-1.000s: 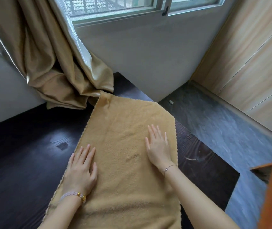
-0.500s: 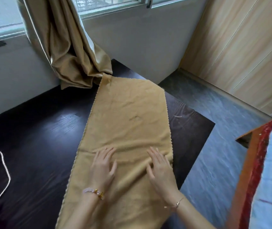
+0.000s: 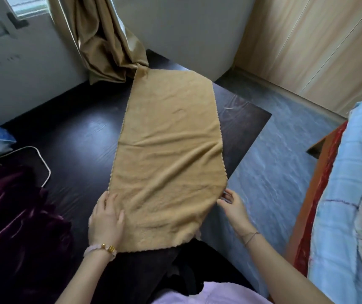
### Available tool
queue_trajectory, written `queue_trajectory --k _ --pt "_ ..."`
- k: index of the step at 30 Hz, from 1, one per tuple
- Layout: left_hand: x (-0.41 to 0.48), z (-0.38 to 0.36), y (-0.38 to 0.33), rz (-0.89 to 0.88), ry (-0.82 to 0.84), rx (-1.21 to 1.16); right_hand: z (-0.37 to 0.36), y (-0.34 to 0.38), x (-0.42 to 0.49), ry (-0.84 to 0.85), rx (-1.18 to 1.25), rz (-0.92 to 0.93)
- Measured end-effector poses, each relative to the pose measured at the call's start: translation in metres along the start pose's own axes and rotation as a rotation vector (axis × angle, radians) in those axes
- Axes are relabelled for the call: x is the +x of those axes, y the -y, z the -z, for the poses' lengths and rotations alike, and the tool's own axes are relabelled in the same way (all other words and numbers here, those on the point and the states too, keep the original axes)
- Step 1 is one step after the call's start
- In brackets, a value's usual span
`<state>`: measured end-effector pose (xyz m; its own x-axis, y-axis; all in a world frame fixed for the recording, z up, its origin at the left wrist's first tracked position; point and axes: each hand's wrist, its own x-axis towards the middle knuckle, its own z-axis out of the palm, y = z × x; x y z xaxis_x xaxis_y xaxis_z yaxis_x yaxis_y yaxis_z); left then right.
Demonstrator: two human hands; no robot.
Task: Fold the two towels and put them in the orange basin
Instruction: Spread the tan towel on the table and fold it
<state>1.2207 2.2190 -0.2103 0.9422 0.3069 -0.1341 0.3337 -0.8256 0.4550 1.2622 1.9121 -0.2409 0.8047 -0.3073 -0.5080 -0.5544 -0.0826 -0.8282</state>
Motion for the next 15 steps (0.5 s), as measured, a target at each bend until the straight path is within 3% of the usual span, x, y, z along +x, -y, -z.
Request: queue_trajectory --k 7,15 --pt "-0.014 0.013 0.014 0.247 0.146 0.023 -0.008 -0.018 0.012 0.034 0.052 -0.116" --pt "-0.021 0.018 0.023 0.313 0.121 -0.189 0.012 -0.015 -0.031 0.134 0.074 -0.168"
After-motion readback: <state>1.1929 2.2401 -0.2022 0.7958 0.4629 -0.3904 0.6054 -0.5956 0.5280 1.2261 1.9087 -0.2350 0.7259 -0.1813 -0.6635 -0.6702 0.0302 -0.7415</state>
